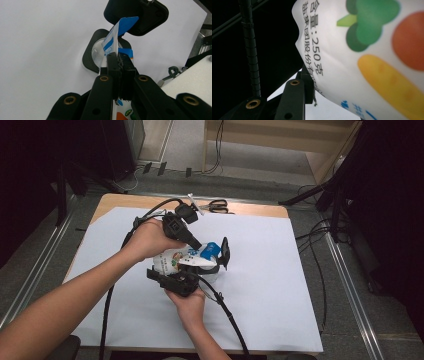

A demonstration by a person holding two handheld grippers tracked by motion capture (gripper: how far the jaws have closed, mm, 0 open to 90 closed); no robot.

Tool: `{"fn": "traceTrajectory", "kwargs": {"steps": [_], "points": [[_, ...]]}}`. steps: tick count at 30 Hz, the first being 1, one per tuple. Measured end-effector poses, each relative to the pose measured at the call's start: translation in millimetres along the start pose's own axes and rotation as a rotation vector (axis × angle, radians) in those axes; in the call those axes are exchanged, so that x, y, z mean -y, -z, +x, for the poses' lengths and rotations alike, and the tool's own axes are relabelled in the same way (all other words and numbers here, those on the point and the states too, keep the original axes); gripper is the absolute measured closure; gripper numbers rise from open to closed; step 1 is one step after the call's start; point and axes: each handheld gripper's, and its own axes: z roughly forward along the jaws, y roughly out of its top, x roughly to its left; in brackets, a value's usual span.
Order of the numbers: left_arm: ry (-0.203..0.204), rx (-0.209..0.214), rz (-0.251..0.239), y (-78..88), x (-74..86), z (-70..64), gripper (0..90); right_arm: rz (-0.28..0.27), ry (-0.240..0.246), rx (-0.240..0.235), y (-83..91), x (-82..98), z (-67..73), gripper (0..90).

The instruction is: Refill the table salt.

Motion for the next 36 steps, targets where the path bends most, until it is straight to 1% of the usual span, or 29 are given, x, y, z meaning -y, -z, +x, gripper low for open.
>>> {"fn": "traceTrajectory", "kwargs": {"steps": [2, 4, 6, 9, 11, 15, 16, 18, 19, 22, 26, 36], "points": [[-0.004, -0.001, 0.003, -0.1, -0.8, 0.4, 90.0, -0.004, -0.005, -0.002, 0.2, -0.5, -0.4, 69.5], [0.002, -0.002, 0.0, -0.5, -1.6, -0.2, 90.0, -0.008, -0.012, -0.005, 0.4, -0.9, -0.4, 69.5], [-0.005, 0.0, 0.005, -0.3, -2.4, 0.4, 90.0, -0.011, -0.013, -0.008, 0.7, -1.5, -0.8, 69.5], [-0.002, -0.007, 0.003, -1.6, -3.6, 0.5, 89.9, -0.017, -0.02, -0.01, 0.6, -2.5, -1.5, 69.4], [0.001, 0.0, 0.004, -2.2, -3.8, 1.4, 89.8, -0.015, -0.024, -0.006, 0.5, -2.8, -2.0, 69.4], [0.001, -0.002, 0.01, -3.3, -4.4, 3.9, 89.8, -0.013, -0.038, -0.006, -0.6, -3.4, -3.5, 69.6], [0.007, -0.005, 0.004, -4.0, -4.2, 3.9, 89.8, -0.016, -0.044, -0.006, -1.6, -3.9, -3.8, 69.6], [0.009, -0.001, 0.003, -3.6, -4.2, 5.0, 89.8, -0.018, -0.05, -0.005, -2.9, -5.1, -3.7, 69.6], [0.006, 0.003, 0.006, -3.1, -4.3, 5.7, 89.7, -0.021, -0.051, -0.007, -3.4, -5.5, -3.9, 69.6], [0.012, -0.003, 0.005, -2.6, -4.8, 5.3, 89.7, -0.021, -0.05, -0.005, -4.1, -6.3, -3.8, 69.7], [0.002, 0.001, 0.011, -2.0, -5.8, 5.3, 89.7, -0.024, -0.053, -0.001, -4.1, -7.1, -3.5, 69.7], [0.0, 0.003, 0.012, -2.1, -6.1, 5.3, 89.7, -0.026, -0.047, 0.009, -5.1, -8.1, -3.7, 69.6]]}}
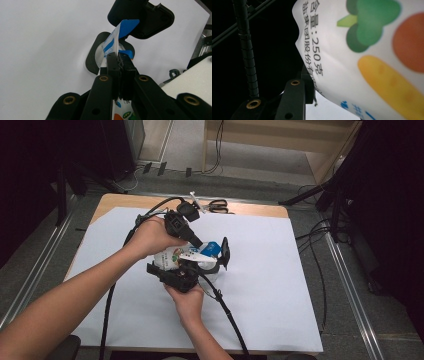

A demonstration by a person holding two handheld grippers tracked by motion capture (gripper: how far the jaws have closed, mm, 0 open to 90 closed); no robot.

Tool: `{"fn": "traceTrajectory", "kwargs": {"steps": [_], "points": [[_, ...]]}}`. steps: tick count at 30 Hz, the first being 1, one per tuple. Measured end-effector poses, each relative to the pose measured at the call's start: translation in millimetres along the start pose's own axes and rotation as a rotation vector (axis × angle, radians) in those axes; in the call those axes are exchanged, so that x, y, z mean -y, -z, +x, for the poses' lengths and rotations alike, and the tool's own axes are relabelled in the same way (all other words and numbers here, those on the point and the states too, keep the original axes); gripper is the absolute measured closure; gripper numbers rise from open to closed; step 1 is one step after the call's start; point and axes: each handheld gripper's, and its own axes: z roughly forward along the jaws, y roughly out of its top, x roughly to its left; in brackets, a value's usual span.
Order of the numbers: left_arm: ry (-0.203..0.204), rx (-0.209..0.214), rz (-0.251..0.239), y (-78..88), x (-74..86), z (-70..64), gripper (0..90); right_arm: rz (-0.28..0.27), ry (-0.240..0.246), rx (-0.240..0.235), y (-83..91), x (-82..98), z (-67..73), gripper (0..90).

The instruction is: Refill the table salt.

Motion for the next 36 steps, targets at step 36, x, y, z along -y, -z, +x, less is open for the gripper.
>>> {"fn": "traceTrajectory", "kwargs": {"steps": [36], "points": [[-0.003, -0.001, 0.005, -1.3, -0.9, -2.9, 89.7, -0.016, -0.004, -0.003, 0.9, -1.9, 2.7, 70.0]]}}
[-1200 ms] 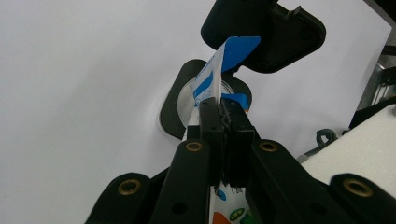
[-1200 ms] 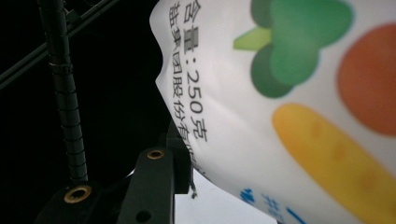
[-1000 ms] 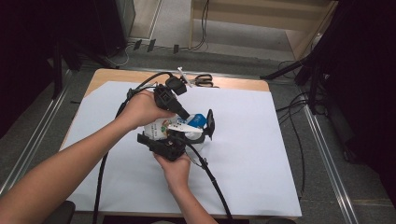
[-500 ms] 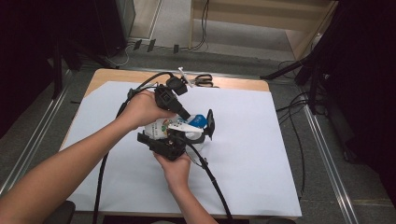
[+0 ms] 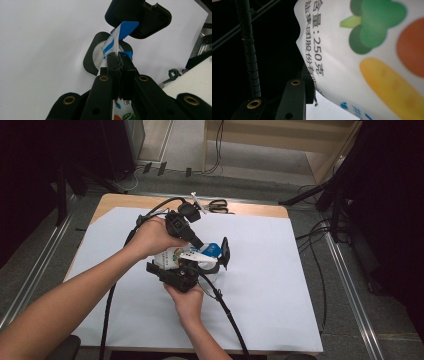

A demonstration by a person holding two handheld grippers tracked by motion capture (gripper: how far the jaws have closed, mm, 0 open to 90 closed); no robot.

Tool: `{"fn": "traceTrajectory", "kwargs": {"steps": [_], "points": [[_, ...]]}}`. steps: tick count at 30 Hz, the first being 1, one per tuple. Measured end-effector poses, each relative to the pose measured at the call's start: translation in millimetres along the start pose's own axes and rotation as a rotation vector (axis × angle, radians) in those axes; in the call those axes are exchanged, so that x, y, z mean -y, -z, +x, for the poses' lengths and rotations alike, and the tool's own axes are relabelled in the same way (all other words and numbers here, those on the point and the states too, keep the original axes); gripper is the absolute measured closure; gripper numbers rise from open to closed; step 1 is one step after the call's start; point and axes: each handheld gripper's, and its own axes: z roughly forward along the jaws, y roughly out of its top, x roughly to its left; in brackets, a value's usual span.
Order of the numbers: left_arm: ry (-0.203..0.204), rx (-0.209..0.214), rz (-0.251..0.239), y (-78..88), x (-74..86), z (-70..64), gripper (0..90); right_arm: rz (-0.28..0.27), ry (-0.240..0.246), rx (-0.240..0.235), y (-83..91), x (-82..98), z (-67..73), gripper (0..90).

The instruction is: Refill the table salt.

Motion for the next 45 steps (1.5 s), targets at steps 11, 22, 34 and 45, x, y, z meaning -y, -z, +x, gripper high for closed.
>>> {"fn": "traceTrajectory", "kwargs": {"steps": [11, 22, 34, 45], "points": [[-0.004, 0.005, 0.01, -0.8, -1.1, -1.0, 89.8, -0.007, 0.003, -0.004, 0.2, -1.2, 1.5, 70.6], [-0.004, 0.009, 0.005, -0.3, -1.2, -1.1, 89.7, -0.007, 0.002, -0.006, 0.3, -2.1, 2.2, 70.9], [0.007, 0.002, 0.005, 0.8, -2.5, 3.1, 89.7, -0.001, 0.001, -0.006, -2.7, -5.3, -0.2, 70.9], [0.005, 0.002, 0.01, 2.6, -4.3, 2.5, 89.6, -0.004, 0.005, -0.005, -3.8, -9.1, 1.4, 70.9]]}}
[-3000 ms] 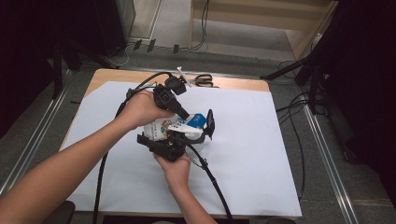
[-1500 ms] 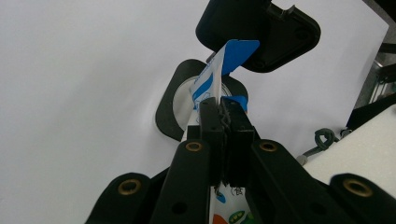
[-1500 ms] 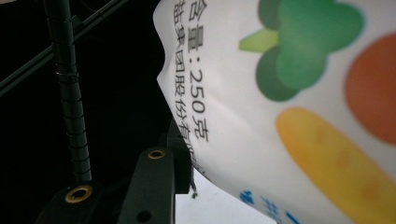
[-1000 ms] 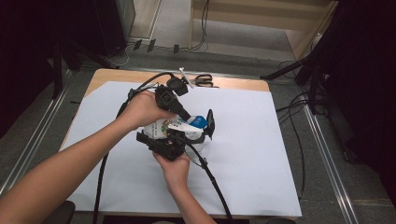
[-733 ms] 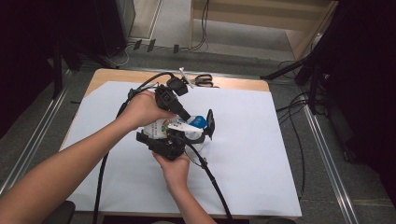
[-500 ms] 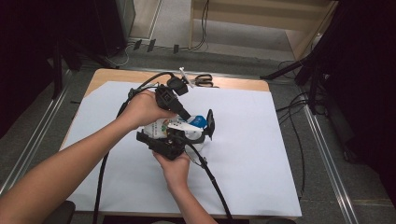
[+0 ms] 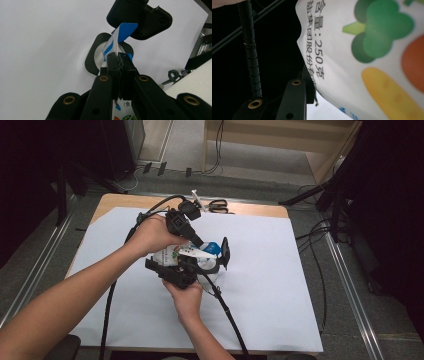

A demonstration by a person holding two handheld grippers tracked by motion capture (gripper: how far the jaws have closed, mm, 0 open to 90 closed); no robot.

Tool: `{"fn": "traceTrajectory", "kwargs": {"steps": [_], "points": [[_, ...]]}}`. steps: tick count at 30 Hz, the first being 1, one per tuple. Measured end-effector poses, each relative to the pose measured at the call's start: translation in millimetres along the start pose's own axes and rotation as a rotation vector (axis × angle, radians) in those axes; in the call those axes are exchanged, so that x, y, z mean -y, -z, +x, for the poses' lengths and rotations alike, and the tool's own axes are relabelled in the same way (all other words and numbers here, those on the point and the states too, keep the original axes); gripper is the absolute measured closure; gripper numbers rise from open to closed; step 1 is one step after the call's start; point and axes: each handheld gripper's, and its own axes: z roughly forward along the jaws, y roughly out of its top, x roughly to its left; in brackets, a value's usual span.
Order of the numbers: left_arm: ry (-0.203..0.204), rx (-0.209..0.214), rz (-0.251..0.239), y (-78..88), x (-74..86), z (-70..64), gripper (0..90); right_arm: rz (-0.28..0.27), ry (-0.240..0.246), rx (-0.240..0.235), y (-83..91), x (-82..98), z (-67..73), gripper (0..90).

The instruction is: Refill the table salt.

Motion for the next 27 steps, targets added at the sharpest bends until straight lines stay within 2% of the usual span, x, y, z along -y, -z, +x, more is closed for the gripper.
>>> {"fn": "traceTrajectory", "kwargs": {"steps": [27], "points": [[0.018, 0.024, 0.0, -0.7, -2.5, 2.6, 89.7, -0.012, 0.013, -0.002, 1.4, -2.7, 1.9, 71.4]]}}
